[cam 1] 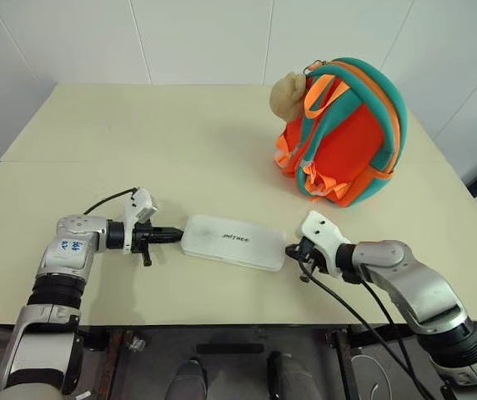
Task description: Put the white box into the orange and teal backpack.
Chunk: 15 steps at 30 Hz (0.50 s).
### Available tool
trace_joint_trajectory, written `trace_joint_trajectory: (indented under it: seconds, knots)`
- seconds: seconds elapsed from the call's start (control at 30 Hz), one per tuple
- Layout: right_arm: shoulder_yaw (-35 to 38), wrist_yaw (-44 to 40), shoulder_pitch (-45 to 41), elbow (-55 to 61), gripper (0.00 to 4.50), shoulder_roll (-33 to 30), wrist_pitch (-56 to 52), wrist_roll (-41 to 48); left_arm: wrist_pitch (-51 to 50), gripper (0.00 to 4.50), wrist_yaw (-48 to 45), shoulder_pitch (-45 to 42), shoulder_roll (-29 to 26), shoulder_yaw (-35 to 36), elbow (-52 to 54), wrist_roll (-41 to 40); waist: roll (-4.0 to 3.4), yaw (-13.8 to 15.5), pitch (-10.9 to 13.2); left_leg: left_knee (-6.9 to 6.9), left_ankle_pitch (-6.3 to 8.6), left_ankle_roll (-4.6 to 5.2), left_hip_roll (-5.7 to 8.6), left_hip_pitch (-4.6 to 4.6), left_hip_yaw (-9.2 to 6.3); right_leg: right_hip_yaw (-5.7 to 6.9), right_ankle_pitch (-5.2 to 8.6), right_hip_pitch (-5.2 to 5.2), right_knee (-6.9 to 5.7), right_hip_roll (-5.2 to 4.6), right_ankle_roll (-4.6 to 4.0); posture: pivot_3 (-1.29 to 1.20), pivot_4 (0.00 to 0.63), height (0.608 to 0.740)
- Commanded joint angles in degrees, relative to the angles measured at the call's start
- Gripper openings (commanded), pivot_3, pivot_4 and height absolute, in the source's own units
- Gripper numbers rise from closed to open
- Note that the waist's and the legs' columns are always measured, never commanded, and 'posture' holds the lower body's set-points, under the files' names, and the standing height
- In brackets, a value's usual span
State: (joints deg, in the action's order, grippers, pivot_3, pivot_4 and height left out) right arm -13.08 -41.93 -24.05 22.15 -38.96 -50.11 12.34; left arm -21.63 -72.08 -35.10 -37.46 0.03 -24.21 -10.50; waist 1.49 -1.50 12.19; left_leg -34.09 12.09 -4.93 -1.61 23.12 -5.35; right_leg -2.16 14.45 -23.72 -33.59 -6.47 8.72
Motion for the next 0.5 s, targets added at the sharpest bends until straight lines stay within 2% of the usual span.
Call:
trace_joint_trajectory:
  seconds: [0.03, 0.43, 0.5]
  knots:
    - [1.17, -2.57, 0.41, 3.35, 0.0, -1.27, 1.5, 1.96, -2.31, 0.03, -2.73, 2.03, -0.64, -2.13, 6.82, -2.19, 0.0, -0.03, 0.0, 0.0, 0.0, 0.0, 0.0, 0.0, 0.0, 0.0, 0.0, 0.0, 0.01, 0.0, 0.0, 0.0, 0.15, 0.74]
    - [3.11, -8.98, 2.64, 5.67, 0.0, -5.0, 3.09, 5.21, -8.59, 0.03, -3.05, 5.81, -1.94, -4.1, 18.1, -4.16, 0.0, -0.1, 0.0, -0.01, 0.01, 0.02, 0.0, 0.0, 0.0, 0.0, 0.12, 0.0, 0.04, -0.01, -0.21, 0.0, 0.15, 0.74]
    - [3.03, -9.78, 2.97, 6.04, 0.0, -5.31, 3.41, 5.58, -9.56, 0.03, -3.19, 6.3, -2.56, -4.15, 19.66, -4.41, 0.0, -0.12, 0.0, -0.02, 0.01, 0.02, 0.0, 0.0, 0.01, -0.01, 0.32, 0.0, 0.04, -0.01, -0.58, 0.0, 0.15, 0.74]
